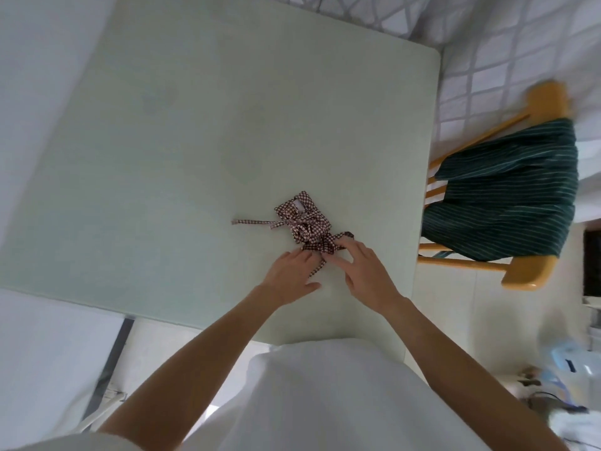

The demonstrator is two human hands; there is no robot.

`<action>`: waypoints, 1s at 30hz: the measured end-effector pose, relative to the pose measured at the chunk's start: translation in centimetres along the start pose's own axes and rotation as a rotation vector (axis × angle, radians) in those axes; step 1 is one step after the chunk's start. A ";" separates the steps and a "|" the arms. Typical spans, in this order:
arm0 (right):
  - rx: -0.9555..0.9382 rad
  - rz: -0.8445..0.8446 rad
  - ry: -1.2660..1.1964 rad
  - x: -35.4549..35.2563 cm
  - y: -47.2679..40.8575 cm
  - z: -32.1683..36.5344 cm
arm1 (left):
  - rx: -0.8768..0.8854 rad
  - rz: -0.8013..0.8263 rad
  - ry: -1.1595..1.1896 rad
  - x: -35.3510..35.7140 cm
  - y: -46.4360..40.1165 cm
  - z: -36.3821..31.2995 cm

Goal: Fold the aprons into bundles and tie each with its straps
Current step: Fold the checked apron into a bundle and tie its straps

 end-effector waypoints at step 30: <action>-0.214 0.166 -0.779 -15.4 -5.1 18.0 | -0.637 -0.996 0.734 -23.1 21.4 3.0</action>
Point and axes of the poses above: each hand's wrist, its own y-axis away from the middle knuckle, its own x-axis out of the palm, z = x × y, the point moved 9 cm from there along -y, towards the middle knuckle, and after that the axes turned 5 degrees about -z, right-handed, at the moved point
